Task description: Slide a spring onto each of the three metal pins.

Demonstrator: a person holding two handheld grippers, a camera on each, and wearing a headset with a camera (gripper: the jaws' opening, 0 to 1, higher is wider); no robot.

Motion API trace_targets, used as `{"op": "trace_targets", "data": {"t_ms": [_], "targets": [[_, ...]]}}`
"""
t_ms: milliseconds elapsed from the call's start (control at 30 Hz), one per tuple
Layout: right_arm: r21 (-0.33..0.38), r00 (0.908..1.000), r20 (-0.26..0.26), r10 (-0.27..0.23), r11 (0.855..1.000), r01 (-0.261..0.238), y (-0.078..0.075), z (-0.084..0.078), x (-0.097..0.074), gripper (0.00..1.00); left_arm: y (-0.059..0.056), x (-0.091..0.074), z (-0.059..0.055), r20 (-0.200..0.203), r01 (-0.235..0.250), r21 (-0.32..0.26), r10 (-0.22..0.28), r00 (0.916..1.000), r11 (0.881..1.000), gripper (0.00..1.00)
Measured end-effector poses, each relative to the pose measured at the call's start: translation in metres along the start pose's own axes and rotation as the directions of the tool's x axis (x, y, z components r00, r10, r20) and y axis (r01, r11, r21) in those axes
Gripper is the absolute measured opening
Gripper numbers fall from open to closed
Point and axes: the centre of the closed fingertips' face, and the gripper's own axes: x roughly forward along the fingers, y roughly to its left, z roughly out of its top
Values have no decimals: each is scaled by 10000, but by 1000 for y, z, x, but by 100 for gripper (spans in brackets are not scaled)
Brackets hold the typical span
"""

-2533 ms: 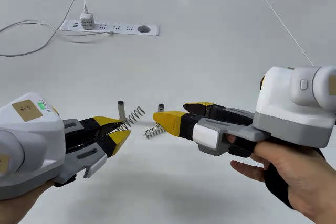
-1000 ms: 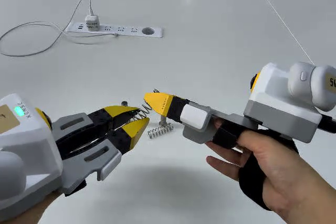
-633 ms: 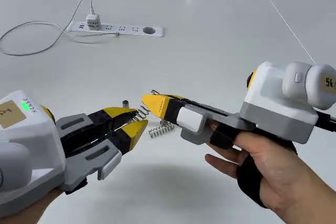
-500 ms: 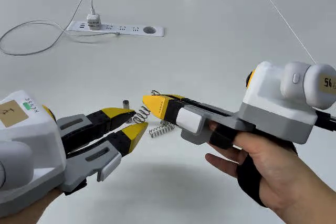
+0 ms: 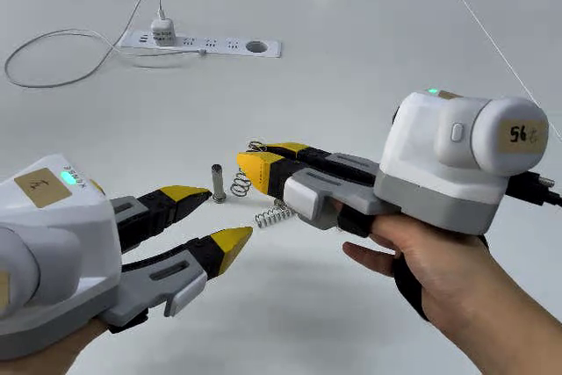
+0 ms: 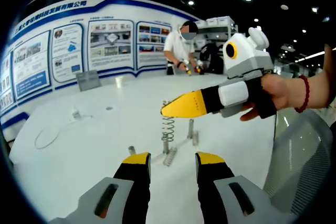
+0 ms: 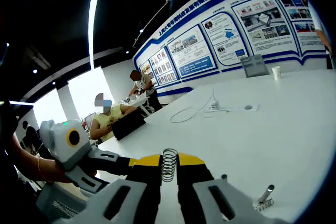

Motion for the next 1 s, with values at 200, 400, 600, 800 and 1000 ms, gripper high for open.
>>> {"op": "trace_targets", "data": {"t_ms": [200,400,600,800,1000], "targets": [[-455,9998,-115,-146,9989,141,-5,0,12,11,4,-5,-6,-263,-180,-38,179,9995,9998,43],[-771,9995,-59,-299,9966,293,-13,1,24,11,7,-6,-9,-302,-293,-185,287,9991,9994,50],[-788,9981,-34,-608,9951,603,-25,3,36,12,10,-6,-12,-374,-424,-379,409,9985,9984,59],[-782,9967,-91,-809,9937,799,-34,0,48,12,11,-4,-17,-484,-438,-416,418,9980,9982,65],[-913,9958,-167,-903,9919,884,-37,-4,58,12,11,-3,-21,-548,-455,-520,426,9976,9976,72]]}}
